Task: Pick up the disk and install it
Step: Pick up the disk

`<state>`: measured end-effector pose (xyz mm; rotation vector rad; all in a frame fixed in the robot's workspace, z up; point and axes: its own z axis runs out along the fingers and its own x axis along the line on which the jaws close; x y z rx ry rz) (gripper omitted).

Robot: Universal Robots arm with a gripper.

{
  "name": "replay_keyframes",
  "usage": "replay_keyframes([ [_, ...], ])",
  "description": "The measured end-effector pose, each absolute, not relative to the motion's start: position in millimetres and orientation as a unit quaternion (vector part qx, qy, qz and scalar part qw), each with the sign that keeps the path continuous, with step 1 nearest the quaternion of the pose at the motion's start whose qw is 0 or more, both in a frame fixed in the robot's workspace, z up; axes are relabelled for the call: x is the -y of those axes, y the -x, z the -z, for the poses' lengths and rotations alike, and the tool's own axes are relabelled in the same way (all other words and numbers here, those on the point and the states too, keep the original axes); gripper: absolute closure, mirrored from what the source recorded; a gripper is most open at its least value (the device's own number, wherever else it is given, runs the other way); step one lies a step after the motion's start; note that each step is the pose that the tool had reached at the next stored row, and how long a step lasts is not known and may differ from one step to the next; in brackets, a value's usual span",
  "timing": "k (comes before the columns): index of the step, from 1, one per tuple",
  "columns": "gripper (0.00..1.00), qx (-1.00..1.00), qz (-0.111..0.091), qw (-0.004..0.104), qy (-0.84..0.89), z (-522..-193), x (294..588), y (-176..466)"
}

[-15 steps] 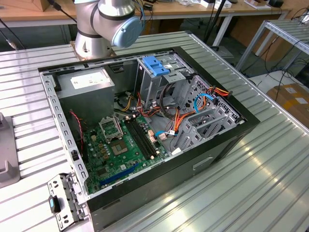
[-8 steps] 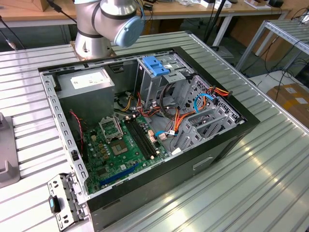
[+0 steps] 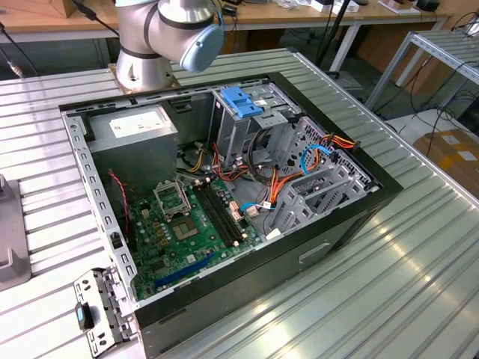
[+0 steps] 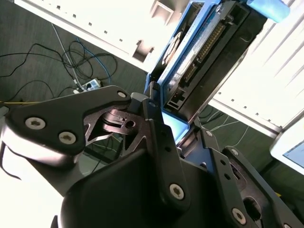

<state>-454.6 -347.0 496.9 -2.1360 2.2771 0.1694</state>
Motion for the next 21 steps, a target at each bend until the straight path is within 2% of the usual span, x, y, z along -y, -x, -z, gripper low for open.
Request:
replay_keyframes([
  [21, 0.63, -0.728, -0.060, 0.001, 0.683, -496, 388, 399],
])
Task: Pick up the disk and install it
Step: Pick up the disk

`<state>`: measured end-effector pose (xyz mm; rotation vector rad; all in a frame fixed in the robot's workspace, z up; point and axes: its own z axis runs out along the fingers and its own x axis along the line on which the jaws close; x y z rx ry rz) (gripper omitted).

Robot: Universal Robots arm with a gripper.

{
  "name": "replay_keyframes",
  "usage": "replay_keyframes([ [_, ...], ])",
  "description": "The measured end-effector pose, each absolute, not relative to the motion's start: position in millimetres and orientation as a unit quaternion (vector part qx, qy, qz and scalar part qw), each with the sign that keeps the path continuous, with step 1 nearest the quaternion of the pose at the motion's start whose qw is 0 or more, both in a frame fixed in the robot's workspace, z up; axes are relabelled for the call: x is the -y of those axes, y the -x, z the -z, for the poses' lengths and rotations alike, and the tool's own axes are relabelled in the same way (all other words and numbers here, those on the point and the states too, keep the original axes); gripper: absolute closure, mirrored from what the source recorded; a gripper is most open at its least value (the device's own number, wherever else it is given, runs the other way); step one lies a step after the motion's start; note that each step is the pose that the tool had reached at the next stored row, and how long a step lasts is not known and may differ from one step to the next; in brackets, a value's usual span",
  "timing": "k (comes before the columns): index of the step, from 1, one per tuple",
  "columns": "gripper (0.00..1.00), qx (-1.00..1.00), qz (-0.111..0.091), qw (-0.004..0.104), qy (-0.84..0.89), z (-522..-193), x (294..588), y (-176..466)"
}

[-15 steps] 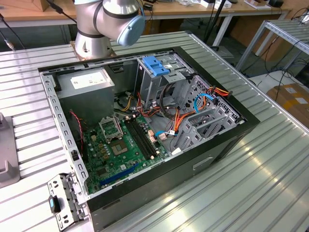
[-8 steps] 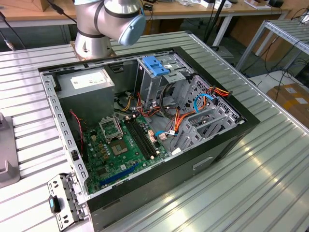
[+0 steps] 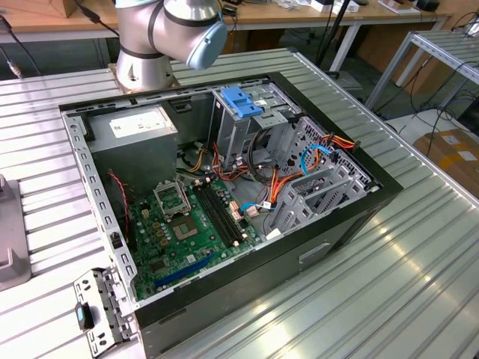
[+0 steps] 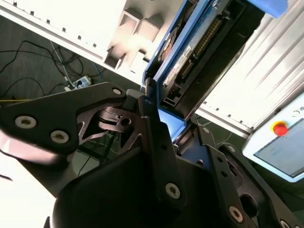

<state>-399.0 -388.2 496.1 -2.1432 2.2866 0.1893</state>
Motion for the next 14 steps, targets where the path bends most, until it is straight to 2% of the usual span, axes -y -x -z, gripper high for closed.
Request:
replay_keyframes([
  [14, 0.63, -0.728, -0.065, -0.004, 0.682, -496, 416, 354],
])
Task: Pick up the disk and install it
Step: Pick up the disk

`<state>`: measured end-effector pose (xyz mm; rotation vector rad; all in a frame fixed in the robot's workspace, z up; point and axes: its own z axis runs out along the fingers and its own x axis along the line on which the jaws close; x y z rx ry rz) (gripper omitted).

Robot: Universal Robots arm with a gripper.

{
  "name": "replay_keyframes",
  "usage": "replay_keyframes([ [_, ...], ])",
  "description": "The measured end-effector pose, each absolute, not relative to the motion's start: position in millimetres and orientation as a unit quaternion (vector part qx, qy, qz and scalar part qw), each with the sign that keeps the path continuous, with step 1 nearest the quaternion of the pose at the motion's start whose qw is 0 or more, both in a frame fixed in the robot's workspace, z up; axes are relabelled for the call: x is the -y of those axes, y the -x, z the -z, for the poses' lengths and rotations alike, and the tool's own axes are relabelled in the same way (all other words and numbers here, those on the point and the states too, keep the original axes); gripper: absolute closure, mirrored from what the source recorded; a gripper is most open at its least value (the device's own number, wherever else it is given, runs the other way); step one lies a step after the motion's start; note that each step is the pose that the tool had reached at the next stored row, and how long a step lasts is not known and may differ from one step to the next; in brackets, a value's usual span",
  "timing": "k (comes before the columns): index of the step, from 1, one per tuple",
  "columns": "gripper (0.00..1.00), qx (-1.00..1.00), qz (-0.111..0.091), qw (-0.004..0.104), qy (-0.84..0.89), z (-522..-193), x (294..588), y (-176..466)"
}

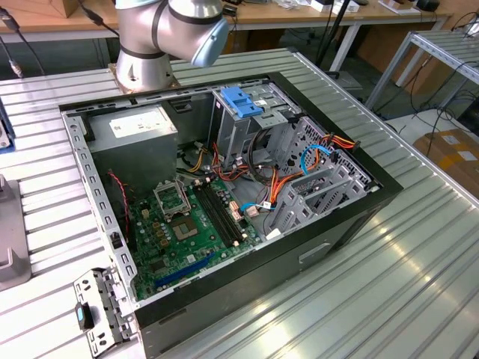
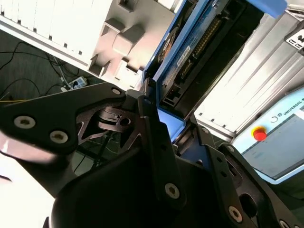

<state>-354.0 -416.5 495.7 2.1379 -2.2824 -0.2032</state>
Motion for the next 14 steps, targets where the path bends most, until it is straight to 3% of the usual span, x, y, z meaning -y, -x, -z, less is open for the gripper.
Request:
replay_keyframes([
  [14, 0.63, 0.728, 0.070, 0.009, -0.682, -495, 442, 304],
])
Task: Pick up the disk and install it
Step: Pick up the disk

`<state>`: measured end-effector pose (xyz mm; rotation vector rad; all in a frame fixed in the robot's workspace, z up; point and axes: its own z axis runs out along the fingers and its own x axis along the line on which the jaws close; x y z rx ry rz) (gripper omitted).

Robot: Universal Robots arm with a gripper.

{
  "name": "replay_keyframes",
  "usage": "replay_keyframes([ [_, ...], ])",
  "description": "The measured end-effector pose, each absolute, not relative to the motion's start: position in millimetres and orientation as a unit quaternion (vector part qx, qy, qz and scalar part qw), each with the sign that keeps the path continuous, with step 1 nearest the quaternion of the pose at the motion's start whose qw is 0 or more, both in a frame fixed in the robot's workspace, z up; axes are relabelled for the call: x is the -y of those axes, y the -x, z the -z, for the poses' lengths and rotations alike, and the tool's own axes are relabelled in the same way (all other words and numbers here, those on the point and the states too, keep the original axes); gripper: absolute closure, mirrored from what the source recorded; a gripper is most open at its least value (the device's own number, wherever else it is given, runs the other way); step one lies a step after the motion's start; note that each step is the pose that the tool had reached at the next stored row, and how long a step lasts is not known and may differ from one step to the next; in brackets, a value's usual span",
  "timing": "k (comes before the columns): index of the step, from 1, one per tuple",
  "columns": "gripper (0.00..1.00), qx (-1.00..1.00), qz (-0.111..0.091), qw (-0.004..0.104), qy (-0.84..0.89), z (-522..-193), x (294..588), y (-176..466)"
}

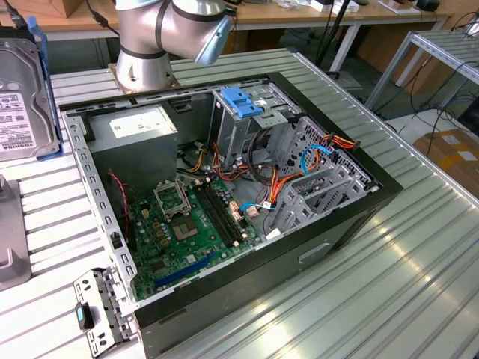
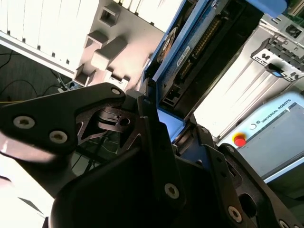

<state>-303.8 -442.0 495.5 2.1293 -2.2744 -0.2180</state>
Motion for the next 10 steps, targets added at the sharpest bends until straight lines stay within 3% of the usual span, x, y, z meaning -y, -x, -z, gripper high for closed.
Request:
replay_keyframes([
  [10, 0.63, 0.728, 0.073, 0.013, -0.681, -495, 465, 268],
])
